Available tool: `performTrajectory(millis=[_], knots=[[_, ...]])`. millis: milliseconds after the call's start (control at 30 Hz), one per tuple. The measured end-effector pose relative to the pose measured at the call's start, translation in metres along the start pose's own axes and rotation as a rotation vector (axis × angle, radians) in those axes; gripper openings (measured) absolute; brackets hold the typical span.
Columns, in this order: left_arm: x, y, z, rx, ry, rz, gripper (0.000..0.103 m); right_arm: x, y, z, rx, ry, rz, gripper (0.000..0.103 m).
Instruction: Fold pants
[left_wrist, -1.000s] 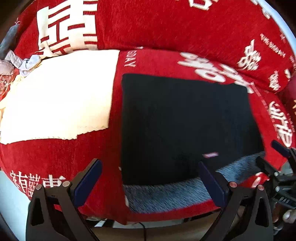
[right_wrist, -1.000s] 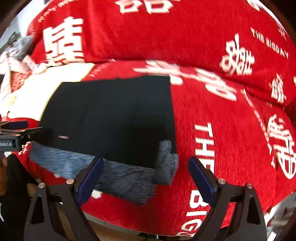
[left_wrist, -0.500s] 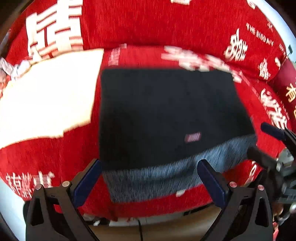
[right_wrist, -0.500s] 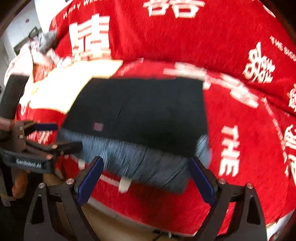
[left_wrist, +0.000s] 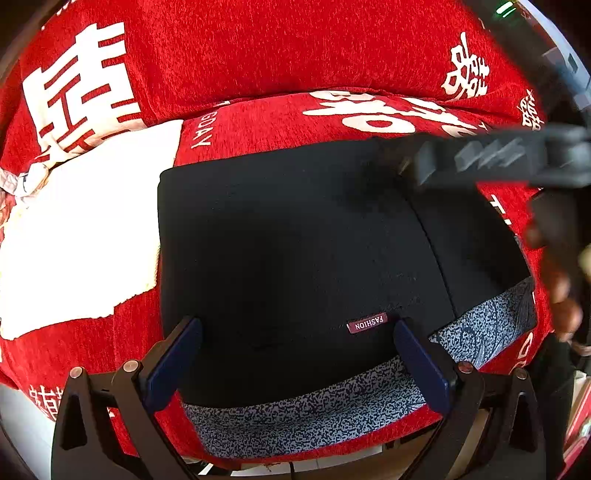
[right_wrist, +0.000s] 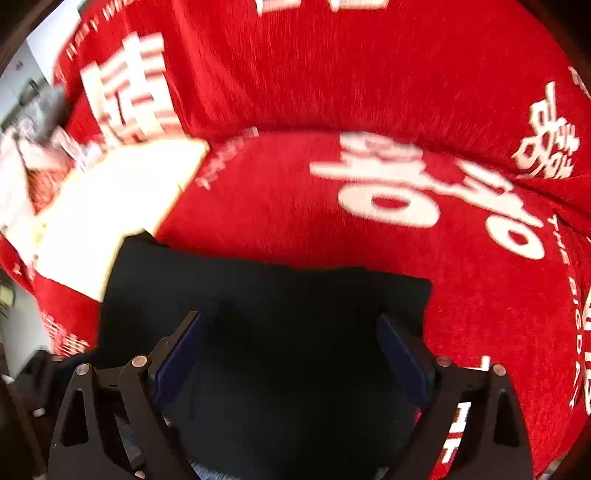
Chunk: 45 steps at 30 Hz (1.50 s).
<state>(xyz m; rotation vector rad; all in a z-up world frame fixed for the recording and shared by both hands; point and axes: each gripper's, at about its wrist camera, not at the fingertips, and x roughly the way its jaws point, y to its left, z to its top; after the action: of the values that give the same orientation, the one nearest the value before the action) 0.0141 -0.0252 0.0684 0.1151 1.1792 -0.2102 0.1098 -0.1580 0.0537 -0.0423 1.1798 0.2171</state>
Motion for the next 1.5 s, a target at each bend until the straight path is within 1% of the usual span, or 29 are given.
performTrajectory(millis=[33, 67, 133, 200, 233, 333, 367, 433, 533, 633, 733, 867, 1067, 1167, 1233, 1367, 1500], knots=[[0.000, 0.001, 0.000, -0.001, 0.003, -0.002, 0.103, 0.007, 0.001, -0.002, -0.013, 0.013, -0.031, 0.099], [0.001, 0.001, 0.000, 0.000, 0.007, -0.001, 0.103, 0.007, 0.003, -0.003, -0.025, 0.006, -0.048, 0.101], [0.000, 0.002, -0.001, -0.003, 0.012, -0.002, 0.103, -0.001, 0.003, -0.006, -0.015, -0.002, -0.054, 0.101], [-0.004, 0.006, -0.002, -0.024, 0.019, -0.007, 0.103, -0.020, 0.003, -0.013, -0.002, -0.044, -0.061, 0.102], [-0.008, 0.010, -0.002, -0.044, 0.019, -0.022, 0.103, -0.033, 0.004, -0.020, -0.002, -0.076, -0.068, 0.102], [-0.022, 0.018, -0.004, -0.084, -0.010, -0.046, 0.103, -0.069, 0.009, -0.043, -0.004, -0.154, -0.098, 0.102], [-0.024, 0.019, -0.004, -0.088, -0.011, -0.046, 0.103, -0.075, 0.008, -0.048, -0.001, -0.160, -0.095, 0.102], [-0.025, 0.020, -0.004, -0.089, -0.008, -0.027, 0.103, -0.084, 0.005, -0.062, 0.032, -0.168, -0.115, 0.102], [-0.029, 0.024, -0.010, -0.103, -0.004, 0.035, 0.103, -0.093, 0.003, -0.086, 0.071, -0.175, -0.131, 0.102], [-0.031, 0.033, -0.016, -0.135, 0.004, 0.062, 0.103, -0.099, 0.003, -0.104, 0.093, -0.187, -0.155, 0.102], [-0.034, 0.038, -0.023, -0.165, 0.005, 0.079, 0.103, -0.102, 0.009, -0.116, 0.087, -0.187, -0.185, 0.102], [-0.037, 0.036, -0.030, -0.166, -0.006, 0.116, 0.103, -0.096, 0.016, -0.115, 0.062, -0.165, -0.215, 0.102], [-0.033, 0.026, -0.038, -0.127, -0.007, 0.114, 0.103, -0.083, 0.019, -0.122, 0.084, -0.124, -0.237, 0.102], [-0.033, 0.023, -0.039, -0.110, -0.013, 0.105, 0.103, -0.079, 0.021, -0.125, 0.086, -0.108, -0.232, 0.102], [-0.034, 0.021, -0.039, -0.110, -0.015, 0.094, 0.103, -0.078, 0.022, -0.126, 0.080, -0.107, -0.236, 0.102], [-0.036, 0.023, -0.041, -0.128, -0.049, 0.088, 0.103, -0.076, 0.024, -0.127, 0.071, -0.101, -0.237, 0.102], [-0.030, 0.024, -0.040, -0.127, -0.015, 0.091, 0.103, -0.073, 0.024, -0.127, 0.075, -0.089, -0.237, 0.102]])
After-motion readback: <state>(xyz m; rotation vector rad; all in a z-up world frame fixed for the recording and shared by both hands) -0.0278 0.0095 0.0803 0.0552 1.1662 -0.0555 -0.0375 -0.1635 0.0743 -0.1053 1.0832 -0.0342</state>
